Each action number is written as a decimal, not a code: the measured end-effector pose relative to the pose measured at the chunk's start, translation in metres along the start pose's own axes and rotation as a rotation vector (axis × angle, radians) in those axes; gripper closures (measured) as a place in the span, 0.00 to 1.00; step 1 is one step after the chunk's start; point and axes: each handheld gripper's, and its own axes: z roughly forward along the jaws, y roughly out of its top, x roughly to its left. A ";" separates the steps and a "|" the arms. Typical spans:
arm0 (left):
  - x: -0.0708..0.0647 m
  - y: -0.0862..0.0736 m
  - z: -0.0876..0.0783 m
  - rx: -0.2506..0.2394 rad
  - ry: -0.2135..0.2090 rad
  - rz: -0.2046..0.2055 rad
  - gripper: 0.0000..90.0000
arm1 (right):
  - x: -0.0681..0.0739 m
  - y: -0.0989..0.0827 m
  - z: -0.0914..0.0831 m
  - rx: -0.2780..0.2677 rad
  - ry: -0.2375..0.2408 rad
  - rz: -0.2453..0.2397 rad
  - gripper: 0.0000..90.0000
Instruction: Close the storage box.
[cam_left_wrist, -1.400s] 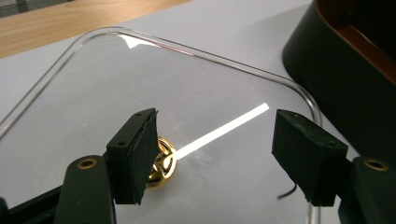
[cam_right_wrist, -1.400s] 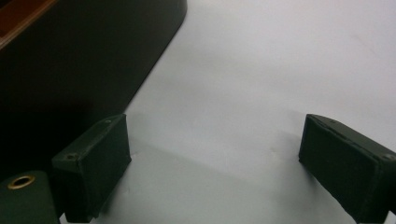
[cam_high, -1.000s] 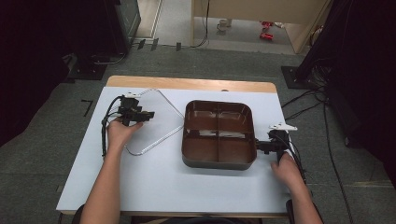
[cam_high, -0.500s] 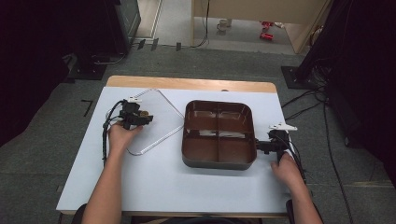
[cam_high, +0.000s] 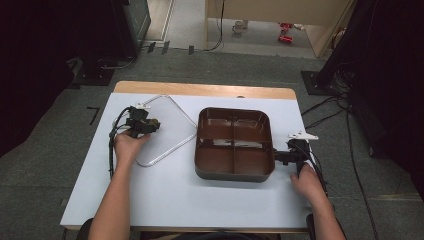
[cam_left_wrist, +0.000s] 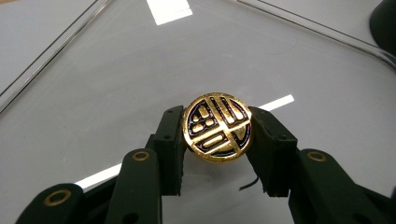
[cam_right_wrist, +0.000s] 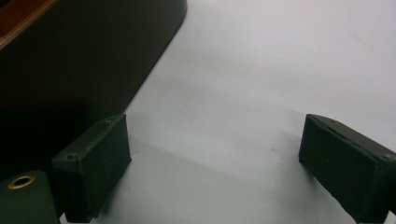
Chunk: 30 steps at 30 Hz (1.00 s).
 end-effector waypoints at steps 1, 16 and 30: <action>0.001 0.001 -0.003 -0.014 -0.010 -0.006 0.66 | 0.000 0.000 0.000 0.000 0.000 0.000 0.09; -0.006 0.023 -0.052 -0.087 -0.051 0.021 0.66 | 0.000 0.000 0.000 0.000 0.000 0.000 0.09; -0.028 0.038 -0.073 -0.121 -0.092 0.087 0.66 | 0.000 0.000 0.000 0.001 0.000 -0.001 0.09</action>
